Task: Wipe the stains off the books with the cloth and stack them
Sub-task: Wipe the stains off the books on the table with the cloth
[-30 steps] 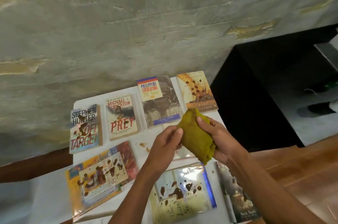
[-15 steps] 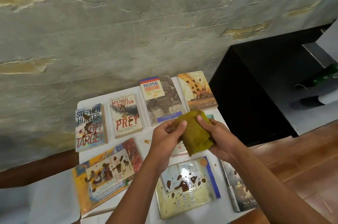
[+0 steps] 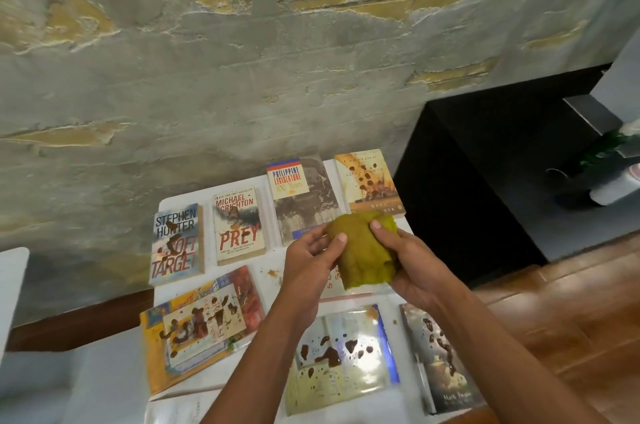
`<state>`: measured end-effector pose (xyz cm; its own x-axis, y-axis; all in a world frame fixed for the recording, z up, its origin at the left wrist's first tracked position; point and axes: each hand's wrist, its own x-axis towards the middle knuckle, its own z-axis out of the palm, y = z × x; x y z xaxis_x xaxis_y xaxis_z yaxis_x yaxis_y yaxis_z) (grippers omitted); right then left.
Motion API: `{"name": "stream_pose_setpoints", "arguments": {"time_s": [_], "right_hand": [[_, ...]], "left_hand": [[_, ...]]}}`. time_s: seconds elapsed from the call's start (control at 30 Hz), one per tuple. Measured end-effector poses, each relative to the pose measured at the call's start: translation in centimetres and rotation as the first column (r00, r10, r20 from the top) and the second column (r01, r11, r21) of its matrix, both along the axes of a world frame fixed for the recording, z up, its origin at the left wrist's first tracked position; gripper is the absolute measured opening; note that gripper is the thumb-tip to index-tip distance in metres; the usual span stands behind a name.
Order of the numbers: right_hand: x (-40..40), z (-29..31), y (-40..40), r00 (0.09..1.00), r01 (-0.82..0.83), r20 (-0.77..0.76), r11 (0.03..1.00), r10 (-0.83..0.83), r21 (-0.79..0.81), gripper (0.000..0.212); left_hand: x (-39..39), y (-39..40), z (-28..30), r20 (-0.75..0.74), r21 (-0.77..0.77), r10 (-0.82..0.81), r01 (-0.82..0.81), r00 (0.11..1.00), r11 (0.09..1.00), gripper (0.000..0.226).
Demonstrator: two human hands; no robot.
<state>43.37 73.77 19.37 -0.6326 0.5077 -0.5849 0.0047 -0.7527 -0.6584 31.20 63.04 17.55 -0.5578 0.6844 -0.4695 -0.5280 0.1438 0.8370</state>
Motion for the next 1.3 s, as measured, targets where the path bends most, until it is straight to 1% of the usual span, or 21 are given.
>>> {"name": "stream_pose_setpoints", "arguments": {"time_s": [0.1,0.17,0.2,0.27,0.37,0.43,0.47,0.6,0.77,0.93,1.07,1.13,1.23,1.3], "right_hand": [[2.0,0.2,0.2,0.997,-0.020,-0.072,1.000,0.020,0.002,0.036],[3.8,0.6,0.6,0.996,-0.025,-0.082,0.999,0.028,0.038,0.037],[4.9,0.8,0.8,0.996,-0.037,-0.078,0.997,0.043,0.071,0.036],[6.5,1.1,1.1,0.995,-0.077,-0.056,0.986,0.086,0.146,0.035],[9.3,1.8,1.7,0.989,-0.126,-0.038,0.961,0.140,0.245,0.034],[10.9,2.3,2.0,0.987,-0.139,-0.049,0.957,0.156,0.253,0.033],[11.5,2.6,2.2,0.985,-0.138,-0.067,0.959,0.159,0.246,0.033],[13.4,3.2,3.0,0.983,-0.116,-0.111,0.966,0.145,0.231,0.033],[13.9,3.9,3.5,0.989,-0.078,-0.100,0.967,0.105,0.241,0.030],[13.0,3.3,4.3,0.995,-0.025,-0.086,0.967,0.048,0.255,0.028],[11.9,2.1,5.1,0.999,0.006,-0.043,0.952,0.007,0.306,0.027],[11.2,1.5,5.6,1.000,0.031,-0.017,0.940,-0.026,0.340,0.024],[10.2,0.7,6.4,0.994,0.108,-0.028,0.951,-0.104,0.290,0.027],[9.6,0.2,7.1,0.991,0.136,-0.033,0.960,-0.132,0.244,0.030]], "left_hand": [[2.2,0.5,0.4,0.034,-0.012,0.065,-0.065,0.997,0.998,0.032],[4.5,0.7,0.7,-0.004,-0.064,0.092,-0.092,0.996,0.994,0.033],[5.9,0.8,0.9,-0.057,-0.094,0.097,-0.102,0.994,0.990,0.034],[8.1,0.8,0.9,-0.209,-0.136,0.093,-0.123,0.974,0.983,0.032],[11.4,1.0,1.5,-0.420,-0.137,0.104,-0.176,0.902,0.975,0.023],[13.3,1.3,1.6,-0.501,-0.106,0.112,-0.189,0.858,0.976,0.014],[14.0,1.4,1.7,-0.517,-0.090,0.116,-0.189,0.848,0.978,0.011],[15.9,2.4,2.2,-0.518,-0.079,0.079,-0.139,0.852,0.987,0.012],[16.6,3.3,2.4,-0.521,-0.120,-0.019,-0.052,0.854,0.991,0.018],[15.8,4.7,1.5,-0.510,-0.133,-0.055,-0.016,0.858,0.991,0.014],[14.6,5.9,0.8,-0.456,-0.126,-0.066,0.009,0.888,0.992,0.012],[14.2,6.6,0.5,-0.398,-0.104,-0.053,0.013,0.916,0.994,0.012],[13.7,8.1,0.1,-0.276,-0.072,-0.048,0.029,0.960,0.997,0.016],[13.2,9.2,0.0,-0.220,-0.071,-0.059,0.044,0.974,0.996,0.017]]}}
